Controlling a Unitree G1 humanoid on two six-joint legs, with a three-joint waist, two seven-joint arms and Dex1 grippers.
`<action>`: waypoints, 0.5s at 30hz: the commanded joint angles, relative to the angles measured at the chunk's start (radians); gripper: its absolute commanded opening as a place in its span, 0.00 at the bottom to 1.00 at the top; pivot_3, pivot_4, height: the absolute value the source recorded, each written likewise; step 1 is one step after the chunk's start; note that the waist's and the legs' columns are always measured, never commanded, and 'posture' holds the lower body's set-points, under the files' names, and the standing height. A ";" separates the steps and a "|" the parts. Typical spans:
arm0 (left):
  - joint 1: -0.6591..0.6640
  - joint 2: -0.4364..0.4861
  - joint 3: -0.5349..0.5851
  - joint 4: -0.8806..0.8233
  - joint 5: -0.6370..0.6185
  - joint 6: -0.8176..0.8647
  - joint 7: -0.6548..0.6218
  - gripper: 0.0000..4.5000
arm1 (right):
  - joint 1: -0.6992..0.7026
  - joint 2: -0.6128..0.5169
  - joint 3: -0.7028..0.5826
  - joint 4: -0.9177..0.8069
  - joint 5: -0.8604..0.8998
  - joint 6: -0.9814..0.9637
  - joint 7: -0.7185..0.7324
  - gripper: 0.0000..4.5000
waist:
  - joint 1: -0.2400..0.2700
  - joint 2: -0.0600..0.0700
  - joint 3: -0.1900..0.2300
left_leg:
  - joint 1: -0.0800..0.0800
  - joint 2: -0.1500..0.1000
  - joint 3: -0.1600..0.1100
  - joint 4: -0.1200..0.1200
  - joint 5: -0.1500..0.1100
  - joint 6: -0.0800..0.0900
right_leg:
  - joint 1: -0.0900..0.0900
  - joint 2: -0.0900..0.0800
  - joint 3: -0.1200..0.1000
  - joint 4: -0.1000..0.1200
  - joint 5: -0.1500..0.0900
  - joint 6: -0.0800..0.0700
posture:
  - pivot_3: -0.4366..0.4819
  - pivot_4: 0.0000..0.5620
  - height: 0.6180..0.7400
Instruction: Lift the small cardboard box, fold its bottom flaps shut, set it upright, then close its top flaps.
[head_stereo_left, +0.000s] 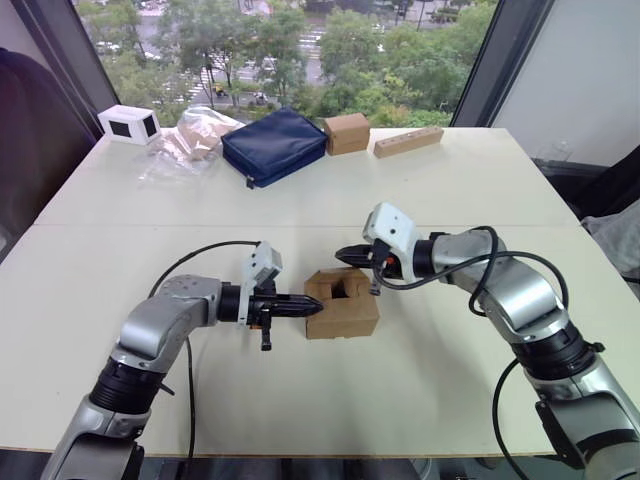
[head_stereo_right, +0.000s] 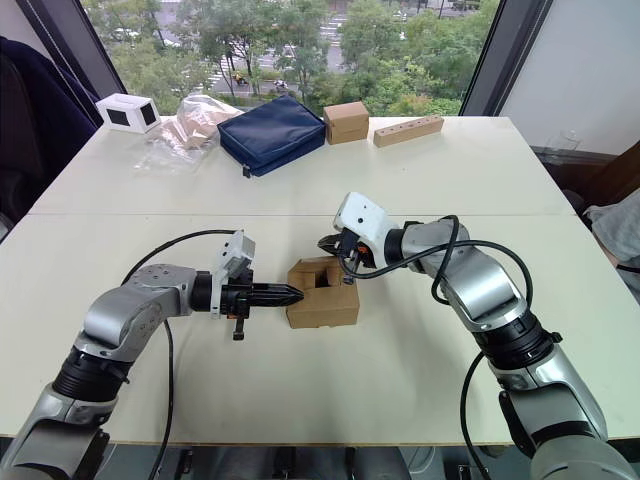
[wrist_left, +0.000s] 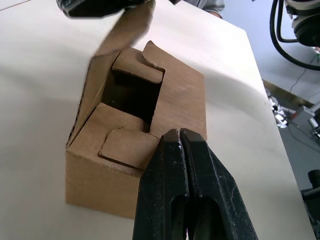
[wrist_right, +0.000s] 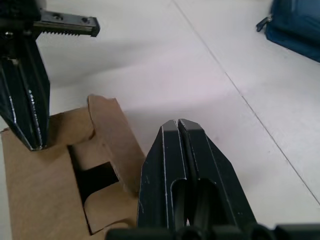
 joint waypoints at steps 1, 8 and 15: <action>0.001 0.010 0.003 -0.006 -0.006 -0.010 0.004 0.00 | 0.036 -0.018 -0.015 -0.095 0.027 0.009 0.043 0.00 | 0.001 0.000 0.000 | 0.000 0.000 0.000 0.000 0.000 0.000 | 0.000 0.000 0.000 0.000 0.000 0.000 | 0.48 0.27 1.00; -0.021 0.054 0.051 -0.008 -0.051 0.019 -0.011 0.00 | 0.116 -0.025 -0.028 -0.184 0.049 0.059 0.048 0.00 | -0.003 0.000 0.000 | 0.000 0.000 0.000 0.000 0.000 0.000 | 0.000 0.000 0.000 0.000 0.000 0.000 | 0.48 0.27 1.00; -0.096 0.030 0.092 0.033 -0.108 0.045 0.010 0.00 | 0.143 -0.011 -0.022 -0.180 0.032 0.059 0.018 0.00 | 0.002 0.000 0.000 | 0.000 0.000 0.000 0.000 0.000 0.000 | 0.000 0.000 0.000 0.000 0.000 0.000 | 0.48 0.27 1.00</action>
